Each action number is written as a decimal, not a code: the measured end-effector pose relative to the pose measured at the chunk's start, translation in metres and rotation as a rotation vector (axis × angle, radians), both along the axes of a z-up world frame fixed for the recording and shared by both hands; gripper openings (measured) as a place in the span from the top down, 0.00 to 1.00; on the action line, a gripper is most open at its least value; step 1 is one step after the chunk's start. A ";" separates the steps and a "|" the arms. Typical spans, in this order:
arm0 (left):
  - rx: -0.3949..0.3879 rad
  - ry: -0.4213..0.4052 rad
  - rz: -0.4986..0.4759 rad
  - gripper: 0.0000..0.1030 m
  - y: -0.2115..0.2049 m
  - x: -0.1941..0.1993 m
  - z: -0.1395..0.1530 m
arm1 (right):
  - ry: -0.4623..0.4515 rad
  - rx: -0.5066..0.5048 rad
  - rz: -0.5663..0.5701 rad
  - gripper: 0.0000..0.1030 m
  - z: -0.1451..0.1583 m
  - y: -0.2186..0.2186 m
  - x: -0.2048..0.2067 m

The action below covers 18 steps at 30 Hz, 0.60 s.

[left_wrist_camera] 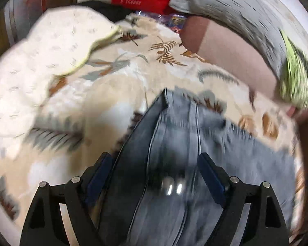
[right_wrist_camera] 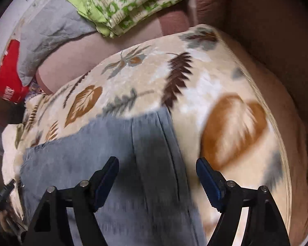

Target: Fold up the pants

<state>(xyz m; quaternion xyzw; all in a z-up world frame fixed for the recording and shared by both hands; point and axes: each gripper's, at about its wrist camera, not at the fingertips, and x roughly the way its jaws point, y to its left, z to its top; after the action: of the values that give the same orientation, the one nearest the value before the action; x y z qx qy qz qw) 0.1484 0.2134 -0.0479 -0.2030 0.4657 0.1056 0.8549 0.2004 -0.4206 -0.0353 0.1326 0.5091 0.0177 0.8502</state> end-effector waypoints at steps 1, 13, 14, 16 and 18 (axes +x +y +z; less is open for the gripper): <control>-0.010 0.007 0.013 0.17 0.004 0.010 -0.001 | 0.014 -0.005 0.004 0.22 -0.008 0.003 0.017; -0.146 0.075 -0.051 0.35 0.010 0.132 -0.037 | 0.110 0.053 0.037 0.23 -0.059 -0.004 0.081; -0.148 0.080 -0.046 0.37 0.010 0.133 -0.039 | 0.108 0.062 0.041 0.23 -0.057 -0.006 0.083; -0.115 0.070 -0.063 0.62 0.007 0.135 -0.038 | 0.109 0.076 0.041 0.23 -0.055 -0.009 0.086; -0.096 0.095 -0.084 0.90 0.003 0.141 -0.040 | 0.116 0.069 0.036 0.23 -0.053 -0.011 0.088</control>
<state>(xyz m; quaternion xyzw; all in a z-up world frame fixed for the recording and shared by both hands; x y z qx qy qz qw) 0.2896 0.2164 -0.0876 -0.2188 0.5184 0.0566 0.8247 0.2880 -0.4320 -0.0882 0.1534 0.5590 0.0429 0.8137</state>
